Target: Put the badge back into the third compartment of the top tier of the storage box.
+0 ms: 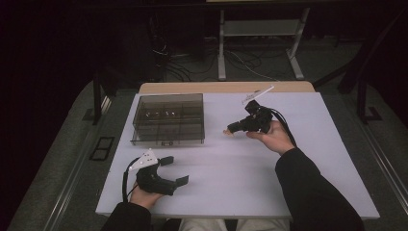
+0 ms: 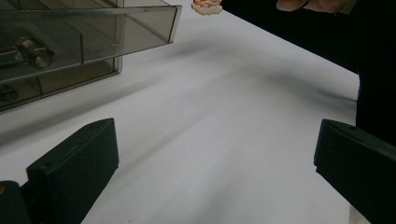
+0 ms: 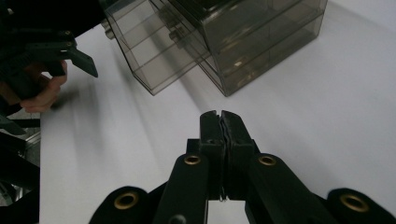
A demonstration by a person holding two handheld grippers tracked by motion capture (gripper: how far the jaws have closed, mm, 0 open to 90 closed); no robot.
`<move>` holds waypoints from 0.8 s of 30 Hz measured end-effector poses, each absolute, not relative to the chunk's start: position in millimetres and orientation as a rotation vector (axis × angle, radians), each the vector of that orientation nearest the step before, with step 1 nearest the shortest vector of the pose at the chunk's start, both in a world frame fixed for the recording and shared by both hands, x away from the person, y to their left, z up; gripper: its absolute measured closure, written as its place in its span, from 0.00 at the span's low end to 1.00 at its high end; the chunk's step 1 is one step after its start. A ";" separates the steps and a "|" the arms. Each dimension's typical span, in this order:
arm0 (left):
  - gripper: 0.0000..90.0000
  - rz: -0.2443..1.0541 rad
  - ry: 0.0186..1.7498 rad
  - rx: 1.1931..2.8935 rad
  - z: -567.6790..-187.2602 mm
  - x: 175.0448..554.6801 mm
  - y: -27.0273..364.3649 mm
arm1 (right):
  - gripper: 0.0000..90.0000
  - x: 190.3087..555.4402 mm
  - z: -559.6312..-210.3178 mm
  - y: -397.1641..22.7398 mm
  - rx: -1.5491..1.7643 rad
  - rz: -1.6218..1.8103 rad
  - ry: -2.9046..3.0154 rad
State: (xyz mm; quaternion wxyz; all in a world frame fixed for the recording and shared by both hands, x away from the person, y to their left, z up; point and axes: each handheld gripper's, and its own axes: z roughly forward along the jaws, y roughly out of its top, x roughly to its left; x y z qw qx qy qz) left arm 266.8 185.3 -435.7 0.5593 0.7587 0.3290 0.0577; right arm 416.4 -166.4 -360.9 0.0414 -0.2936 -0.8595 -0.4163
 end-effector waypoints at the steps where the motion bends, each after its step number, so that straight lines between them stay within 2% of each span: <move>1: 0.00 0.136 0.775 1.789 -435.6 266.8 185.3 | 0.97 415.9 -359.3 -165.6 -0.895 -1.277 -2.631; 24: 0.00 0.134 0.774 1.787 -435.6 266.7 184.9 | 0.97 411.7 -335.9 -140.3 -0.804 -1.290 -2.665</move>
